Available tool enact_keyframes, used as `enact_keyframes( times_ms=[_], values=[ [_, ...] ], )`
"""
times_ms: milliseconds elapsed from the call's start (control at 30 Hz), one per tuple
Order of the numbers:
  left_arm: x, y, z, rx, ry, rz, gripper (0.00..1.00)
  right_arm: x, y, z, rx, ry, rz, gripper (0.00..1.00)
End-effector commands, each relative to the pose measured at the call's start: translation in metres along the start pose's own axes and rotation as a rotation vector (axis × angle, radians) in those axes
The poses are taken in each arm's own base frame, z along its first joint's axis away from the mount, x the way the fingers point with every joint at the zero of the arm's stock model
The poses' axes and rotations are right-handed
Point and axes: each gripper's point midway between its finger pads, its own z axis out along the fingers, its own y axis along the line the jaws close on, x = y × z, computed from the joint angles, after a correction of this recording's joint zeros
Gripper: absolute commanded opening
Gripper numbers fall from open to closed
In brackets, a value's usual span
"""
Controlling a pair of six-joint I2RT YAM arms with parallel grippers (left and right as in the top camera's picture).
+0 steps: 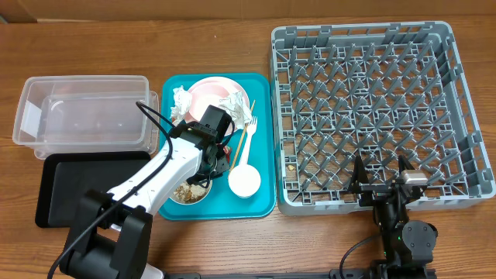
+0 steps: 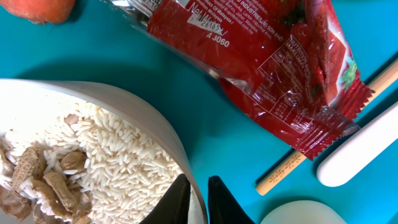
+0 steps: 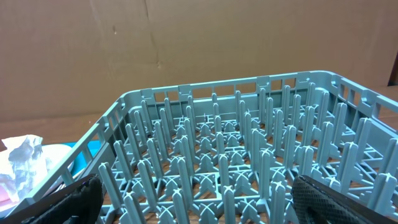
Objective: Sort waste into correct bins and load items into the dishwasher
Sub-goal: 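Lower the left gripper and grasp the white bowl's rim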
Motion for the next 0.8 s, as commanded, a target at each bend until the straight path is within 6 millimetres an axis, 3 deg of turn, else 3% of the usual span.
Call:
enact_keyframes(
  times_ms=[0, 300, 633, 733, 767],
  values=[
    [0.0017, 0.0033, 0.0037, -0.02, 0.001, -0.013, 0.15, 0.0015, -0.0011, 0.0001, 0.006, -0.006, -0.003, 1.0],
    [0.0017, 0.0033, 0.0037, -0.02, 0.001, -0.013, 0.24, 0.0016, -0.0011, 0.0001, 0.006, -0.005, -0.003, 1.0],
    [0.0018, 0.0036, 0.0041, -0.02, 0.0, -0.012, 0.18, 0.0016, -0.0011, 0.0001, 0.006, -0.005, -0.003, 1.0],
    [0.0019, 0.0037, 0.0041, -0.021, 0.0, -0.012, 0.04, 0.0015, -0.0011, 0.0001, 0.006, -0.005, -0.003, 1.0],
    [0.0019, 0.0037, 0.0041, -0.021, 0.001, -0.008, 0.04, 0.0015, -0.0011, 0.0001, 0.006, -0.006, -0.003, 1.0]
  ],
)
